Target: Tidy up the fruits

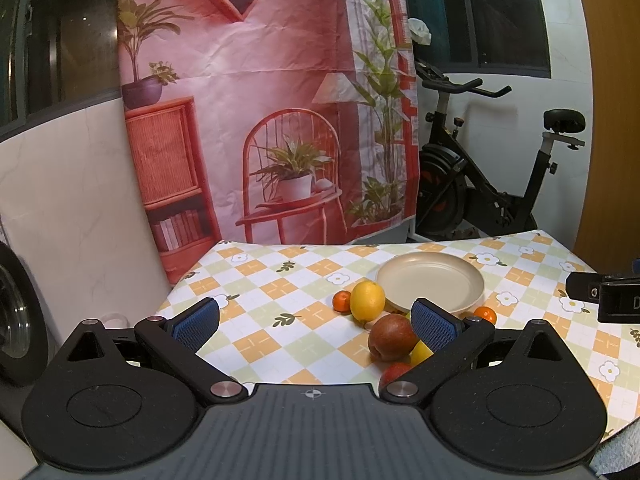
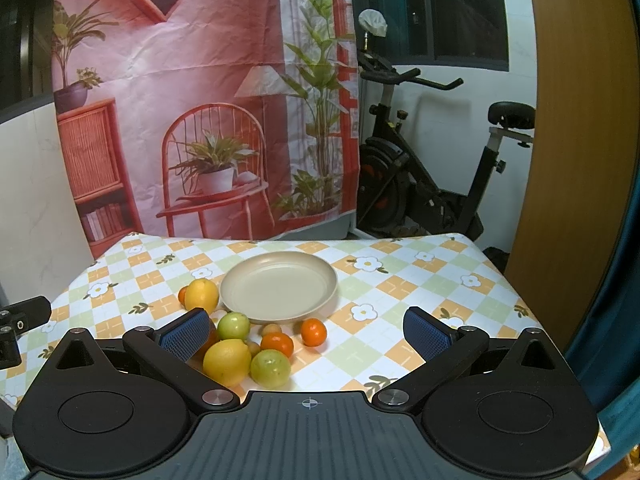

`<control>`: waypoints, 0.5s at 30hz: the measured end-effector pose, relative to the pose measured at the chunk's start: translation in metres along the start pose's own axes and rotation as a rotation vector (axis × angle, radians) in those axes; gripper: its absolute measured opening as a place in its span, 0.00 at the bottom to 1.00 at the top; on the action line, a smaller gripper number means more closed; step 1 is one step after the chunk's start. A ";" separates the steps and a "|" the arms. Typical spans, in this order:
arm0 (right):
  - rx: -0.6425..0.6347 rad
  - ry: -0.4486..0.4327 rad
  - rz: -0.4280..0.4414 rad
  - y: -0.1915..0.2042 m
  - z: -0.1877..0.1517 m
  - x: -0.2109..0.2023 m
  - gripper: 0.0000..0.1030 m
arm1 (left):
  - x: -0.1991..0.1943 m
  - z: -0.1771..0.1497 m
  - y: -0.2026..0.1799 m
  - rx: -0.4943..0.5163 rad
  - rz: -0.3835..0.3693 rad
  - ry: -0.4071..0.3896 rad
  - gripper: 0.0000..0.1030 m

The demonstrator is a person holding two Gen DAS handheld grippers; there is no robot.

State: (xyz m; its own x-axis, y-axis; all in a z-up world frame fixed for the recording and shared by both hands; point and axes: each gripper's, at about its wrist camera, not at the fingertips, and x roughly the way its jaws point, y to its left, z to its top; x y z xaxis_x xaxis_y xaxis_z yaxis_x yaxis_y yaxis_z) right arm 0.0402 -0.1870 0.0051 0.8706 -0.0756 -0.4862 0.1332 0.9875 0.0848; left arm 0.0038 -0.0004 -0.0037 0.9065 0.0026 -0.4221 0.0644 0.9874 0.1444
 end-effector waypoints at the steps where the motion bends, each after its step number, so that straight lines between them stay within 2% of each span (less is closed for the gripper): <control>1: 0.002 0.002 0.000 -0.001 -0.001 0.001 1.00 | 0.000 0.000 0.000 -0.002 0.002 0.001 1.00; 10: -0.002 -0.001 0.020 0.001 0.001 0.009 1.00 | 0.008 0.004 0.009 -0.034 0.034 0.003 1.00; 15: 0.007 -0.046 0.075 -0.010 0.004 0.022 1.00 | 0.030 0.008 0.016 -0.039 0.074 0.000 1.00</control>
State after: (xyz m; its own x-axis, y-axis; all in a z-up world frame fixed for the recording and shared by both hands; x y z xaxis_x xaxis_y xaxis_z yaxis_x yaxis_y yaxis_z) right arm 0.0598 -0.1989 -0.0026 0.8991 -0.0078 -0.4377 0.0697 0.9896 0.1255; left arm 0.0357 0.0140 -0.0072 0.9081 0.0756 -0.4120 -0.0188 0.9899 0.1402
